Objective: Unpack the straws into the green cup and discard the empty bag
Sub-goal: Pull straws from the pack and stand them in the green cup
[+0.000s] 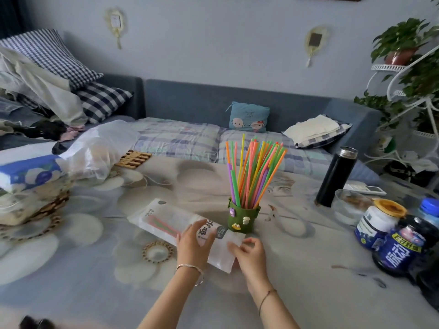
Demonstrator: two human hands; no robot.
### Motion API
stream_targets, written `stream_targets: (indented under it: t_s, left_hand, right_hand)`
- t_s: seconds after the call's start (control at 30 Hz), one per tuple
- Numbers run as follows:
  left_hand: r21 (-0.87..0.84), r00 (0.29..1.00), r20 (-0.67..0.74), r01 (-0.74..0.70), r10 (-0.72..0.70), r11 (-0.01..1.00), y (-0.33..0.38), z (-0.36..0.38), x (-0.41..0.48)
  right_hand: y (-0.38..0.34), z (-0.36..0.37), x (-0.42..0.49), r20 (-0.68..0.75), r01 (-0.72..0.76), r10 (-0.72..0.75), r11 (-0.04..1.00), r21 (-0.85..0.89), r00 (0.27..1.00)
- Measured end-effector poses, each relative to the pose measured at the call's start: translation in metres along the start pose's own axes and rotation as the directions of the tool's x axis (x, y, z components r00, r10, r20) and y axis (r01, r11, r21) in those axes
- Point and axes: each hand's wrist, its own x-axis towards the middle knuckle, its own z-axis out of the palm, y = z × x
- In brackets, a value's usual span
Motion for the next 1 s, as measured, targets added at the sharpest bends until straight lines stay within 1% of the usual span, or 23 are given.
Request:
stream_targets:
  t_s: [0.07, 0.1, 0.13, 0.17, 0.2, 0.23, 0.27, 0.3, 0.33, 0.37, 0.4, 0.43, 0.5, 0.57, 0.6, 0.67, 0.77, 0.8, 0.83, 0.87, 0.9, 0.93, 1.0]
  left_hand:
    - [0.001, 0.984, -0.171, 0.043, -0.042, 0.999, 0.002, -0.008, 0.002]
    - [-0.053, 0.965, -0.238, 0.104, -0.114, 0.993, 0.004, -0.014, 0.005]
    - [-0.136, 0.941, -0.268, 0.175, -0.206, 0.975, 0.006, -0.022, 0.008]
    - [-0.251, 0.908, -0.249, 0.276, -0.338, 0.928, 0.005, -0.028, 0.012]
    - [-0.380, 0.857, -0.191, 0.384, -0.478, 0.842, 0.004, -0.035, 0.016]
    - [-0.505, 0.799, -0.093, 0.476, -0.594, 0.720, 0.004, -0.041, 0.017]
    - [-0.626, 0.758, 0.047, 0.530, -0.650, 0.572, 0.007, -0.048, 0.015]
    - [-0.719, 0.754, 0.206, 0.549, -0.624, 0.426, 0.009, -0.050, 0.014]
    - [-0.779, 0.772, 0.355, 0.556, -0.527, 0.290, 0.013, -0.051, 0.012]
    - [-0.806, 0.796, 0.444, 0.556, -0.410, 0.206, 0.018, -0.051, 0.010]
    - [-0.826, 0.824, 0.481, 0.540, -0.301, 0.160, 0.024, -0.051, 0.009]
    - [-0.851, 0.851, 0.477, 0.510, -0.218, 0.127, 0.027, -0.052, 0.009]
    - [-0.887, 0.884, 0.440, 0.455, -0.158, 0.075, 0.029, -0.054, 0.012]
    - [-0.899, 0.893, 0.427, 0.437, -0.140, 0.041, 0.028, -0.057, 0.017]
    - [-0.898, 0.890, 0.430, 0.439, -0.148, 0.033, 0.027, -0.059, 0.019]
    - [-0.899, 0.889, 0.416, 0.434, -0.191, 0.062, 0.024, -0.060, 0.022]
    - [-0.923, 0.905, 0.317, 0.363, -0.283, 0.129, 0.025, -0.060, 0.025]
    - [-0.935, 0.914, 0.261, 0.319, -0.312, 0.152, 0.026, -0.061, 0.026]
    - [-0.944, 0.922, 0.198, 0.271, -0.332, 0.190, 0.028, -0.063, 0.025]
    - [-0.941, 0.929, 0.138, 0.231, -0.343, 0.248, 0.031, -0.066, 0.024]
    - [-0.924, 0.938, 0.088, 0.202, -0.334, 0.324, 0.034, -0.068, 0.021]
    - [-0.891, 0.950, 0.043, 0.177, -0.309, 0.419, 0.038, -0.068, 0.018]
    - [-0.803, 0.975, -0.019, 0.117, -0.222, 0.584, 0.048, -0.069, 0.009]
  right_hand:
    - [-0.001, 0.013, -0.003, 0.003, 0.037, -0.037, 0.996, 0.080, 0.999]
    - [-0.005, 0.017, -0.005, 0.007, 0.065, -0.067, 0.991, 0.117, 0.998]
    - [-0.011, 0.022, -0.008, 0.016, 0.094, -0.097, 0.983, 0.159, 0.995]
    - [-0.016, 0.024, -0.010, 0.032, 0.121, -0.129, 0.975, 0.186, 0.991]
    - [-0.021, 0.026, -0.011, 0.048, 0.145, -0.158, 0.968, 0.205, 0.986]
    - [-0.027, 0.026, -0.012, 0.066, 0.164, -0.182, 0.962, 0.218, 0.981]
    - [-0.031, 0.026, -0.012, 0.082, 0.176, -0.200, 0.956, 0.235, 0.976]
    - [-0.034, 0.026, -0.013, 0.099, 0.182, -0.211, 0.952, 0.247, 0.972]
    - [-0.038, 0.027, -0.014, 0.120, 0.176, -0.213, 0.949, 0.260, 0.970]
    - [-0.041, 0.027, -0.015, 0.145, 0.156, -0.201, 0.949, 0.276, 0.969]
    - [-0.042, 0.027, -0.017, 0.174, 0.119, -0.177, 0.947, 0.299, 0.969]
    - [-0.042, 0.027, -0.017, 0.204, 0.080, -0.151, 0.945, 0.318, 0.967]
    - [-0.041, 0.027, -0.019, 0.265, -0.003, -0.093, 0.940, 0.342, 0.960]
    - [-0.041, 0.028, -0.019, 0.333, -0.088, -0.040, 0.928, 0.362, 0.942]
    - [-0.040, 0.028, -0.018, 0.347, -0.106, -0.027, 0.927, 0.359, 0.937]
    - [-0.041, 0.029, -0.018, 0.309, -0.055, -0.054, 0.941, 0.335, 0.950]
    - [-0.035, 0.031, -0.014, 0.053, 0.149, -0.171, 0.947, 0.285, 0.984]
    - [-0.032, 0.032, -0.013, -0.004, 0.158, -0.164, 0.942, 0.297, 0.986]
    - [-0.029, 0.033, -0.012, 0.003, 0.089, -0.098, 0.924, 0.371, 0.995]
    - [-0.027, 0.036, -0.013, 0.074, -0.052, 0.018, 0.877, 0.478, 0.997]
    - [-0.025, 0.038, -0.014, 0.201, -0.231, 0.138, 0.782, 0.578, 0.970]
    - [-0.025, 0.040, -0.017, 0.313, -0.382, 0.228, 0.677, 0.629, 0.922]
    - [-0.020, 0.043, -0.018, 0.447, -0.543, 0.311, 0.537, 0.645, 0.839]
